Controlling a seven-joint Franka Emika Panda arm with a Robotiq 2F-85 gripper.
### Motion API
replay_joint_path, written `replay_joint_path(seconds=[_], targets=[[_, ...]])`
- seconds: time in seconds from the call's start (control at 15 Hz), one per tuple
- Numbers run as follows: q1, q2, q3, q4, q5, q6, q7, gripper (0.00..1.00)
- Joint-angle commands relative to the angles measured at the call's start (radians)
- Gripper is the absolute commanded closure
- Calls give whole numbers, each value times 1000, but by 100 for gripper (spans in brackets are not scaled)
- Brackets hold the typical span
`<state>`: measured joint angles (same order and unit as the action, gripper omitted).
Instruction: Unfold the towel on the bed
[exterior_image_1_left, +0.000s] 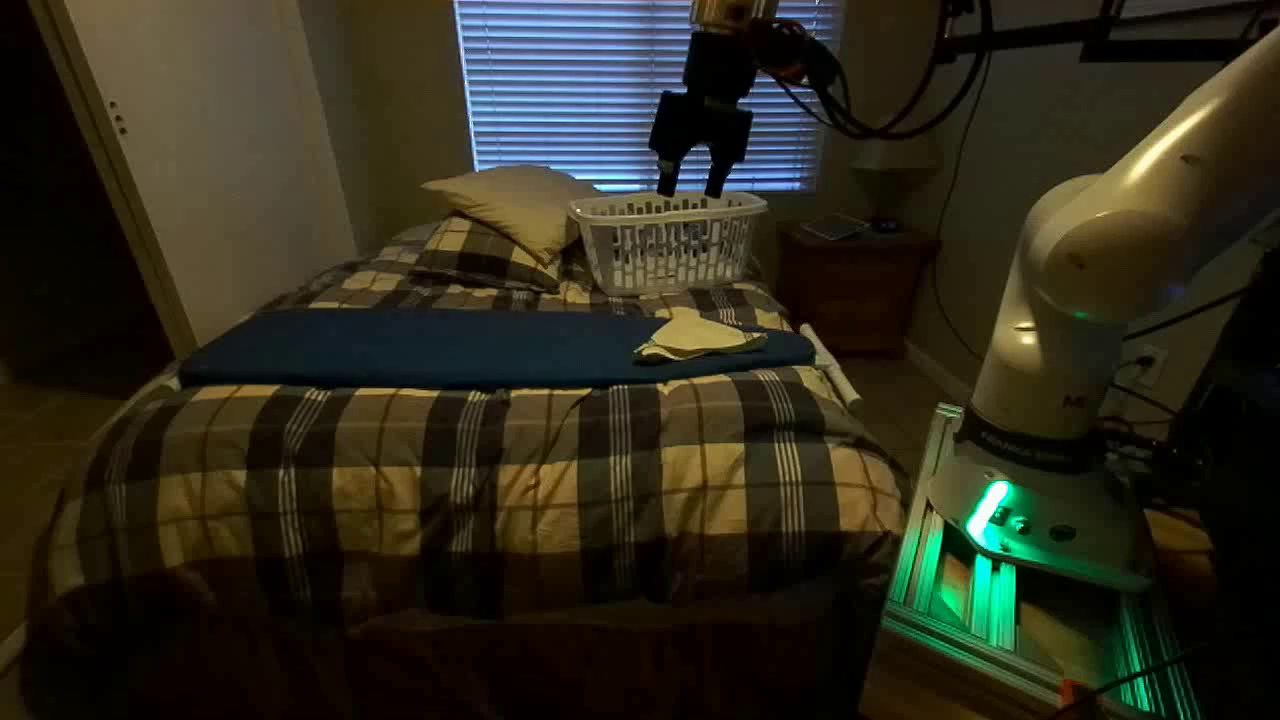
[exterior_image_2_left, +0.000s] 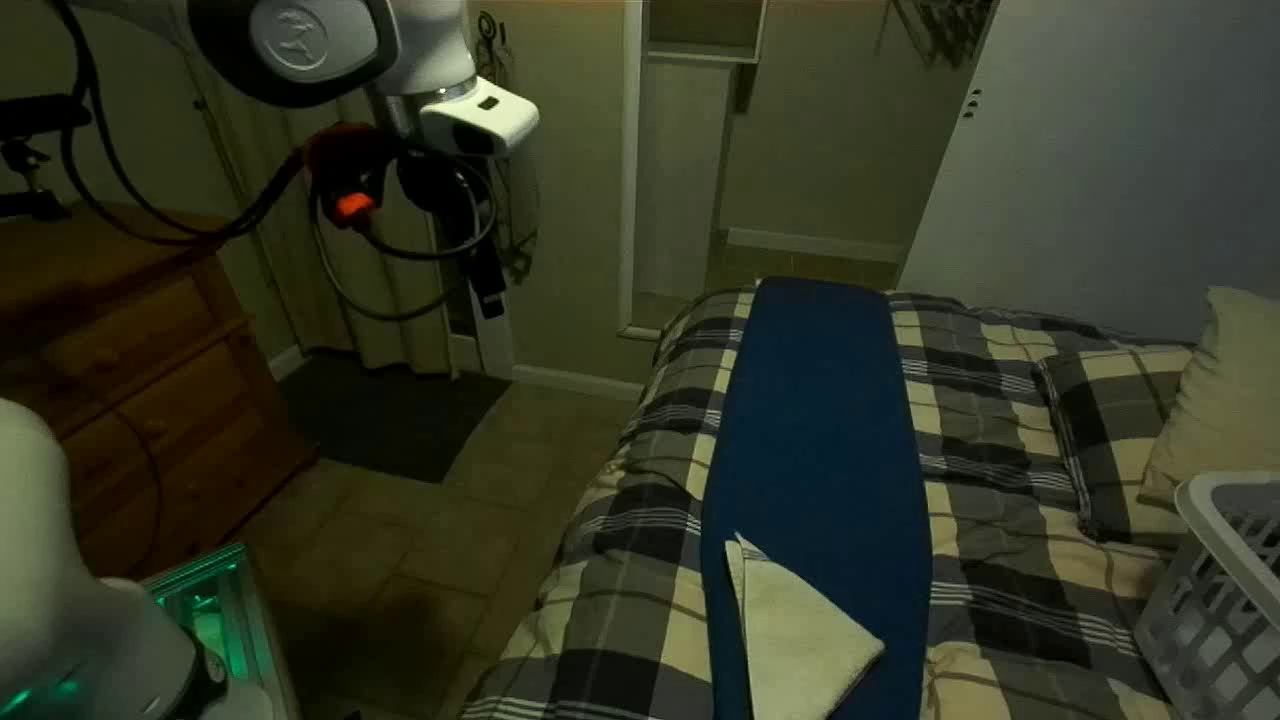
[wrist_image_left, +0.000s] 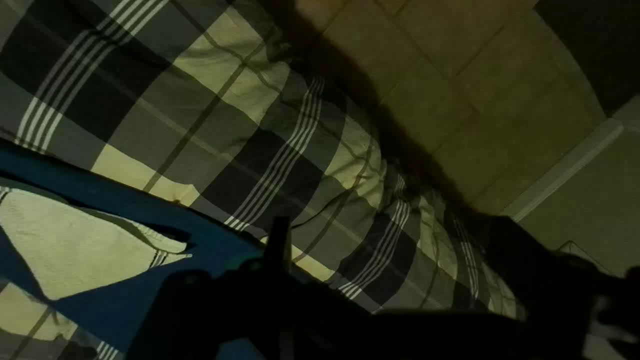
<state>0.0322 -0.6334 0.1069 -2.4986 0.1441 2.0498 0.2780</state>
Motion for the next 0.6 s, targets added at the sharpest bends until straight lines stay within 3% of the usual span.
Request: replay_joint_path(seconds=[0.0, 0.4, 0.53], targets=[[-3, 0, 2, 3, 1, -4, -2, 0], [-3, 0, 2, 3, 1, -4, -2, 0], [-72, 53, 29, -11, -67, 96, 75, 0]])
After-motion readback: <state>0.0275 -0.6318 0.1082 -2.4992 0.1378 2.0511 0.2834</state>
